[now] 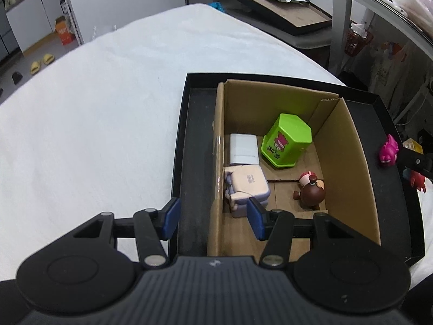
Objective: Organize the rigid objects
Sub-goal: 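Carry the red figure with the right tool into the box and release, then move the right tool to the pink dinosaur figure and grasp it, then carry the pink dinosaur with the right tool and lower it into the box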
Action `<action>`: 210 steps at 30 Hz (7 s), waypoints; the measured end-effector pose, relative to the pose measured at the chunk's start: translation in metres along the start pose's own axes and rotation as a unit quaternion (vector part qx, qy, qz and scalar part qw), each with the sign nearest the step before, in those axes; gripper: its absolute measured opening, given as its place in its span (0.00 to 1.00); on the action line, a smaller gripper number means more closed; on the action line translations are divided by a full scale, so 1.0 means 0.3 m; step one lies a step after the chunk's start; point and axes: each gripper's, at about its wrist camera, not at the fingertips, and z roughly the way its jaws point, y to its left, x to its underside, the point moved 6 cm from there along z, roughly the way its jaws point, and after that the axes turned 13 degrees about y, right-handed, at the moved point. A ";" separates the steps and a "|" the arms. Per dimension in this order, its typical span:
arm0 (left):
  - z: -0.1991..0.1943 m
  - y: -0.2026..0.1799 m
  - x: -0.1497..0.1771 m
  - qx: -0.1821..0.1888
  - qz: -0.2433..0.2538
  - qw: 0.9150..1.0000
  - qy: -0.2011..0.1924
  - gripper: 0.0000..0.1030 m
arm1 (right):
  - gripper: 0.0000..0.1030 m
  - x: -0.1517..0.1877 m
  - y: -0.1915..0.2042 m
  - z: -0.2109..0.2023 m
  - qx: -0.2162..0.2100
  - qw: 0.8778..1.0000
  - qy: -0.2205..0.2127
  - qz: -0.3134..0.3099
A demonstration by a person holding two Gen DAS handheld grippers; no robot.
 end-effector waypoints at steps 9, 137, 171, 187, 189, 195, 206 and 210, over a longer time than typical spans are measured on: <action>0.007 0.026 -0.001 0.027 -0.012 1.000 0.000 0.50 | 0.36 -0.012 0.117 -0.031 -0.003 0.999 -0.007 -0.049; 0.050 -0.086 -0.112 -0.155 0.039 0.987 0.015 0.50 | 0.40 -0.087 -0.263 0.356 -0.054 0.992 0.009 0.115; -0.035 -0.005 -0.031 -0.052 0.016 0.998 -0.033 0.50 | 0.40 -0.019 -0.117 0.000 -0.054 0.997 -0.042 0.034; -0.040 0.017 -0.004 0.002 0.021 1.000 -0.023 0.48 | 0.40 -0.012 0.093 -0.100 -0.062 0.996 -0.047 -0.033; -0.038 0.022 -0.002 0.009 0.019 1.000 -0.021 0.46 | 0.40 -0.011 0.121 -0.112 -0.063 0.996 -0.049 -0.042; -0.032 0.043 -0.003 0.031 0.007 0.999 -0.017 0.45 | 0.40 0.004 0.205 -0.126 -0.075 0.994 -0.039 -0.064; -0.004 0.068 0.005 0.065 -0.003 0.998 0.006 0.33 | 0.40 0.044 0.329 -0.097 -0.071 0.991 -0.001 -0.111; 0.010 0.065 0.009 0.075 0.001 0.997 0.015 0.28 | 0.40 0.049 0.352 -0.087 -0.093 0.990 0.030 -0.100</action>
